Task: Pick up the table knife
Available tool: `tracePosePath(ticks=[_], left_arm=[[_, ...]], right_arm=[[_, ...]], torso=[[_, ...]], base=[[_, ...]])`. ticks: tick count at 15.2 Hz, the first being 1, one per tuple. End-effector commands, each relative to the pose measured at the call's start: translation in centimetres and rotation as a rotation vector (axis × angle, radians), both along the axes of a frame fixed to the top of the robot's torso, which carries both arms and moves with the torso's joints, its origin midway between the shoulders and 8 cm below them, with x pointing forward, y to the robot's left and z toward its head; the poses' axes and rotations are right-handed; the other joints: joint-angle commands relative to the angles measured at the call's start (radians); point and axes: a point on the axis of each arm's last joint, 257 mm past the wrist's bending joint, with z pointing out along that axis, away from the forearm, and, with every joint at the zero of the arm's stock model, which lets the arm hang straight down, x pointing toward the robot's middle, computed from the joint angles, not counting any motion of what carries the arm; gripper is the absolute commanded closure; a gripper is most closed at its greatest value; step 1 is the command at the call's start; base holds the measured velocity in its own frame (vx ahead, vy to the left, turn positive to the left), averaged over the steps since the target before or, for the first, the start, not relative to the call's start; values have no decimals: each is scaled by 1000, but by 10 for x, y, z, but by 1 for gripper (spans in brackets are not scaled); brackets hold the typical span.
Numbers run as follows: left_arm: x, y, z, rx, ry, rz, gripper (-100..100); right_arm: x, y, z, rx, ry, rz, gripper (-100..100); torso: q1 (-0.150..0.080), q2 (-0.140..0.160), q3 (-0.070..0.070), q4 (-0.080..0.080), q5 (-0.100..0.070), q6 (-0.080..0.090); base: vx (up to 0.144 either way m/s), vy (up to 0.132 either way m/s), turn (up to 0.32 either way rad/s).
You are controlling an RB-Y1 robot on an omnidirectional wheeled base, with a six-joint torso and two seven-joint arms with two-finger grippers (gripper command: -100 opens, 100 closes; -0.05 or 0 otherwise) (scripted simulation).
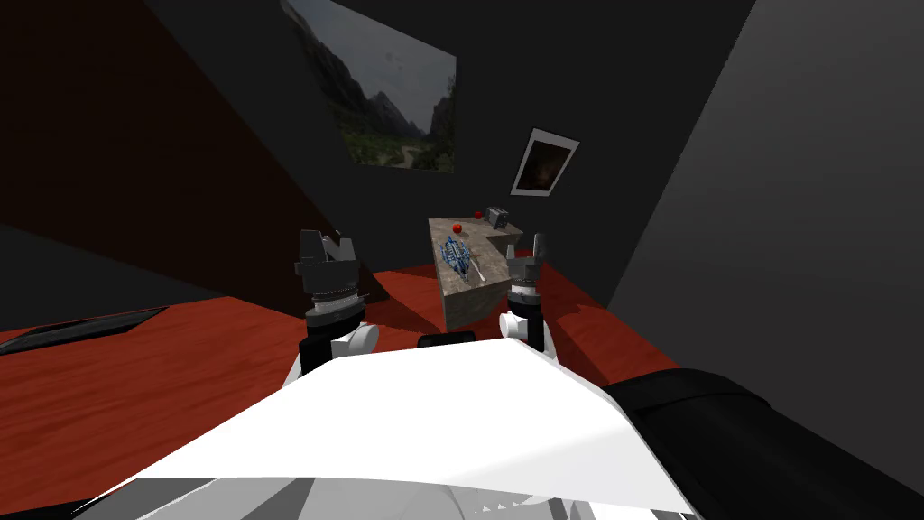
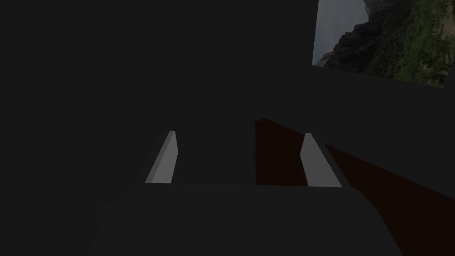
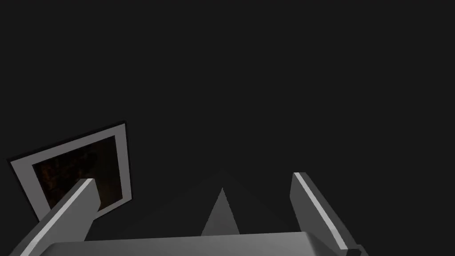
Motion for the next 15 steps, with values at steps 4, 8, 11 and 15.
tracePosePath(ticks=[4,8,11,15], left_arm=[[0,0,0,0,0,0,0],[0,0,0,0,0,0,0],[0,0,0,0,0,0,0],[0,0,0,0,0,0,0]], right_arm=[[5,15,-20,-67,57,61,-100],[9,26,-43,-115,117,114,-100],[11,37,-72,-146,191,167,-100],[9,44,-92,-195,243,211,-100]], torso=[[1,1,0,0,0,0],[2,1,1,0,0,0],[2,2,1,0,0,0],[2,1,1,0,0,0]], base=[[-8,14,49],[-19,31,71],[-19,34,86],[-12,32,65]])
